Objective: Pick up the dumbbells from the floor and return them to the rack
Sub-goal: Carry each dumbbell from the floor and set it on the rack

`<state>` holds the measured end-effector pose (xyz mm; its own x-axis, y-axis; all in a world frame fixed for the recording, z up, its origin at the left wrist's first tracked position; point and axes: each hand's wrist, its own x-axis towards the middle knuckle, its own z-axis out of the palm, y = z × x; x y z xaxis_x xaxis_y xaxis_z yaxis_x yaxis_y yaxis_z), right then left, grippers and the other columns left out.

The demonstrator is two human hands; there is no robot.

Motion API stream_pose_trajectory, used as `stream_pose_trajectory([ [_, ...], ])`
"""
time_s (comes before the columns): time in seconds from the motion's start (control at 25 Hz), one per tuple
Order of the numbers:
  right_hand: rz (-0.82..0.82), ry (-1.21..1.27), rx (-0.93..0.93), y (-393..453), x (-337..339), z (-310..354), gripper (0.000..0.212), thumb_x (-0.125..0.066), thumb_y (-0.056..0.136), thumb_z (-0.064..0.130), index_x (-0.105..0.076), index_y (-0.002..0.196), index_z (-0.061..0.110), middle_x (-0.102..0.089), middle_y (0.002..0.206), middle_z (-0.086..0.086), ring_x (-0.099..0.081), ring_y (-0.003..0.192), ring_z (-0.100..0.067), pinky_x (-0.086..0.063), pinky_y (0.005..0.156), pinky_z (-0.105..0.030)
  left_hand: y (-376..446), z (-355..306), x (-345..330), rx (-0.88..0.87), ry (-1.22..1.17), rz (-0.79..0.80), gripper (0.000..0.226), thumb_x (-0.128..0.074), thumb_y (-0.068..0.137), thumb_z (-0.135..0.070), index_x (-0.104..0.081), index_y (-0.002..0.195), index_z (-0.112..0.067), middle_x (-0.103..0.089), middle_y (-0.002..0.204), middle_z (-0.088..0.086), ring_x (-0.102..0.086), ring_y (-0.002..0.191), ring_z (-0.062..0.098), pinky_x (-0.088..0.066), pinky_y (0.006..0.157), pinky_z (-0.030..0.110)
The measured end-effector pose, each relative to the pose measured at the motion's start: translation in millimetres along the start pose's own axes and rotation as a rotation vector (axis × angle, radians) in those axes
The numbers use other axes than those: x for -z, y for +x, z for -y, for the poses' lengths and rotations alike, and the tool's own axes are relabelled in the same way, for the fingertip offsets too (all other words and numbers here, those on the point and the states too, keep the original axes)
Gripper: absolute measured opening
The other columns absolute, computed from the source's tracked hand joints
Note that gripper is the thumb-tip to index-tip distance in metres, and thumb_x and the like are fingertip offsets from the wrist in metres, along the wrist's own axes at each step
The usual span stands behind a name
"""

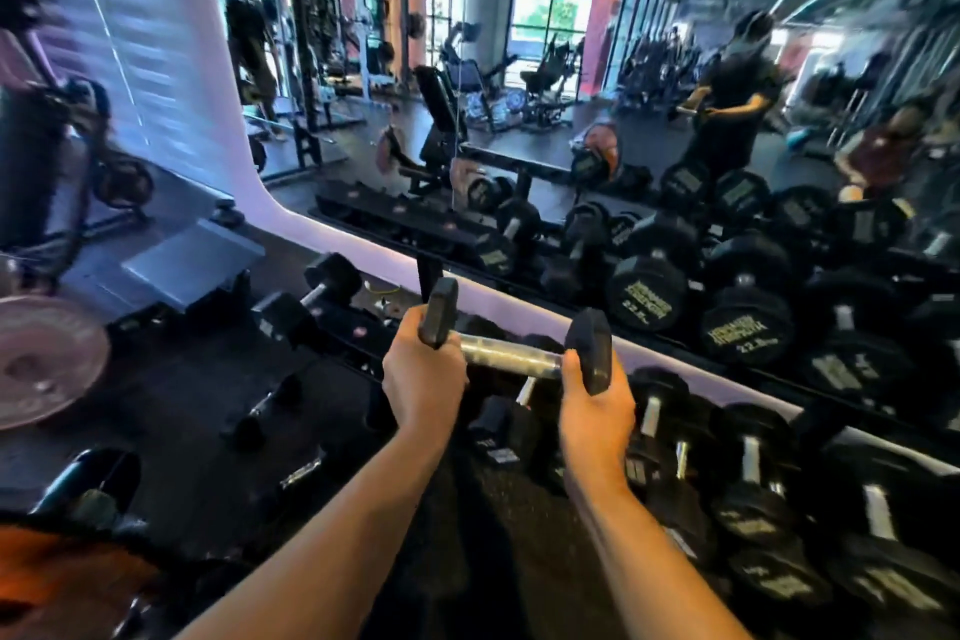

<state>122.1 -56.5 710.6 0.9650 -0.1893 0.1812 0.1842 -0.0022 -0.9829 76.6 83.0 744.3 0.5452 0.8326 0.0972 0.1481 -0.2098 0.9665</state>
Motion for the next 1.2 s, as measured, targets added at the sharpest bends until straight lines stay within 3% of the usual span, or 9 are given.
stream_pose_trajectory([
  [0.08,0.018,0.029,-0.005,15,-32,1,0.045,-0.068,0.097,0.025,-0.062,0.141,0.022,-0.071,0.118,0.008,-0.064,0.114,-0.017,-0.048,0.096,-0.032,31,-4,2,0.023,-0.015,-0.034,0.023,-0.061,0.083,-0.018,-0.065,0.095,-0.037,-0.062,0.058,-0.013,-0.062,0.059,0.003,-0.036,0.056,0.028],
  [0.24,0.055,0.019,-0.013,53,-97,3,0.044,-0.069,0.096,0.028,-0.063,0.139,0.024,-0.071,0.122,0.005,-0.064,0.115,-0.018,-0.047,0.094,-0.032,98,-3,-6,0.06,-0.047,-0.064,0.022,-0.062,0.083,-0.019,-0.062,0.094,-0.038,-0.068,0.073,-0.01,-0.066,0.077,0.02,-0.046,0.069,0.035],
  [0.44,0.108,0.05,-0.053,113,-172,-6,0.038,-0.069,0.095,0.027,-0.066,0.134,0.028,-0.073,0.117,0.005,-0.066,0.112,-0.018,-0.051,0.1,-0.041,182,-3,-31,0.084,-0.071,-0.129,0.026,-0.064,0.083,-0.019,-0.06,0.088,-0.044,-0.062,0.069,-0.016,-0.059,0.067,0.008,-0.038,0.056,0.025],
  [0.52,0.139,0.064,-0.041,146,-208,-15,0.037,-0.069,0.095,0.028,-0.067,0.131,0.031,-0.073,0.113,0.009,-0.066,0.108,-0.014,-0.052,0.094,-0.037,223,1,-48,0.104,-0.104,-0.16,0.031,-0.061,0.081,-0.019,-0.057,0.081,-0.049,-0.064,0.07,-0.015,-0.056,0.065,0.0,-0.035,0.053,0.02],
  [0.72,0.249,0.1,-0.011,249,-305,-47,0.03,-0.068,0.094,0.023,-0.07,0.124,0.03,-0.074,0.106,0.004,-0.068,0.102,-0.012,-0.052,0.093,-0.032,334,3,-104,0.142,-0.13,-0.249,0.03,-0.057,0.077,-0.019,-0.056,0.082,-0.048,-0.065,0.075,-0.013,-0.06,0.07,0.008,-0.045,0.065,0.03],
  [0.84,0.271,0.094,-0.031,324,-374,-57,0.033,-0.069,0.093,0.024,-0.07,0.125,0.024,-0.073,0.114,0.003,-0.066,0.105,-0.009,-0.05,0.088,-0.015,413,-5,-144,0.154,-0.139,-0.345,0.021,-0.059,0.081,-0.022,-0.062,0.091,-0.041,-0.065,0.075,-0.013,-0.062,0.073,0.012,-0.043,0.069,0.032],
  [1.0,0.328,0.066,-0.044,397,-453,-65,0.036,-0.071,0.091,0.028,-0.07,0.126,0.02,-0.073,0.117,0.001,-0.067,0.11,-0.018,-0.051,0.097,-0.033,500,-10,-180,0.169,-0.182,-0.443,0.019,-0.061,0.082,-0.023,-0.062,0.092,-0.04,-0.065,0.077,-0.013,-0.064,0.077,0.016,-0.047,0.069,0.033],
  [1.08,0.371,0.07,-0.042,428,-488,-70,0.035,-0.071,0.09,0.027,-0.071,0.125,0.021,-0.074,0.114,0.003,-0.068,0.107,-0.016,-0.052,0.095,-0.032,540,-7,-195,0.167,-0.189,-0.475,0.018,-0.063,0.083,-0.025,-0.064,0.098,-0.037,-0.066,0.078,-0.013,-0.065,0.078,0.016,-0.05,0.07,0.034],
  [1.2,0.432,0.073,-0.004,474,-545,-82,0.032,-0.07,0.091,0.022,-0.071,0.123,0.021,-0.074,0.112,0.004,-0.069,0.106,-0.013,-0.053,0.095,-0.031,606,0,-218,0.176,-0.213,-0.508,0.016,-0.064,0.086,-0.029,-0.064,0.099,-0.038,-0.063,0.074,-0.017,-0.059,0.071,0.001,-0.039,0.059,0.025],
])
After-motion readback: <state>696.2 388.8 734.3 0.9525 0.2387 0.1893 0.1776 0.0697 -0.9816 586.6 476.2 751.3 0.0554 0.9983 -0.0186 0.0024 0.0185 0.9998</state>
